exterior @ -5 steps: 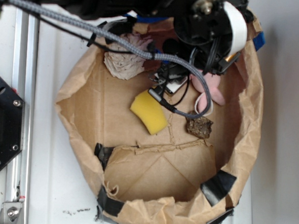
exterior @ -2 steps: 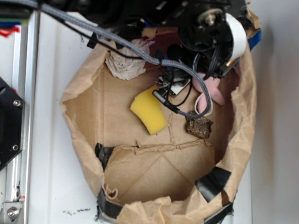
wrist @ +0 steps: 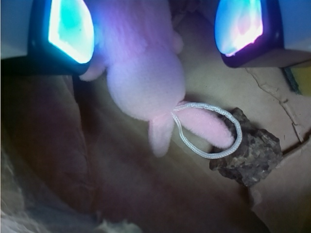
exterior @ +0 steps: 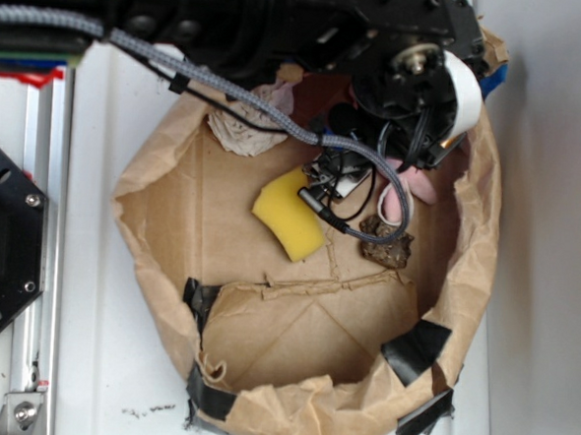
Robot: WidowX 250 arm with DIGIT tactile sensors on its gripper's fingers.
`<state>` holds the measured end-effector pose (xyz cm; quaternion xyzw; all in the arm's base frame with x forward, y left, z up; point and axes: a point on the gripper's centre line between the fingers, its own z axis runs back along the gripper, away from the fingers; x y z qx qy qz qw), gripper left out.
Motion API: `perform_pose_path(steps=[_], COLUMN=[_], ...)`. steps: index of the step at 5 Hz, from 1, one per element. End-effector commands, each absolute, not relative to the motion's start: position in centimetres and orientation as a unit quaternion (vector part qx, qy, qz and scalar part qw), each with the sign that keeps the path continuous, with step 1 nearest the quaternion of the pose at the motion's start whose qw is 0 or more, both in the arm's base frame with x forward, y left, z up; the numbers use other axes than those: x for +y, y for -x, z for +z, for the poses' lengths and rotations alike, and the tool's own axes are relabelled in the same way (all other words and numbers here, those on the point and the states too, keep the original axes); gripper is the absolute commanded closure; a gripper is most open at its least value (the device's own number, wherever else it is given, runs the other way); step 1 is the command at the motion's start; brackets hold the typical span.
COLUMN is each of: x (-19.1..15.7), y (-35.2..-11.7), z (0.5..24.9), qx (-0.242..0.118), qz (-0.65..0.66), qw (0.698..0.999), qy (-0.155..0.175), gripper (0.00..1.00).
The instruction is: Grab the pink bunny.
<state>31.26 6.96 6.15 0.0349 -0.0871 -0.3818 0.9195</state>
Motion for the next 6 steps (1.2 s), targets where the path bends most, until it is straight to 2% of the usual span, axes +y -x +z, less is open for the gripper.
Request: perform_pose_path(steps=[1, 2, 3, 5, 6], x=[5.8, 6.4, 6.7, 6.3, 6.4], y=[-31.6, -32.0, -32.5, -32.7, -32.6], z=[7.3, 7.2, 6.5, 3.9, 3.6], qx=[-0.106, -0.106, -0.102, -0.076, -0.081], qz=[-0.399, -0.387, -0.383, -0.394, -0.384], qw=[0.909, 0.914, 0.916, 0.915, 0.919], qy=[-0.048, -0.062, -0.06, -0.034, -0.028], gripper=[0.0, 0.0, 0.0, 0.0, 1.0])
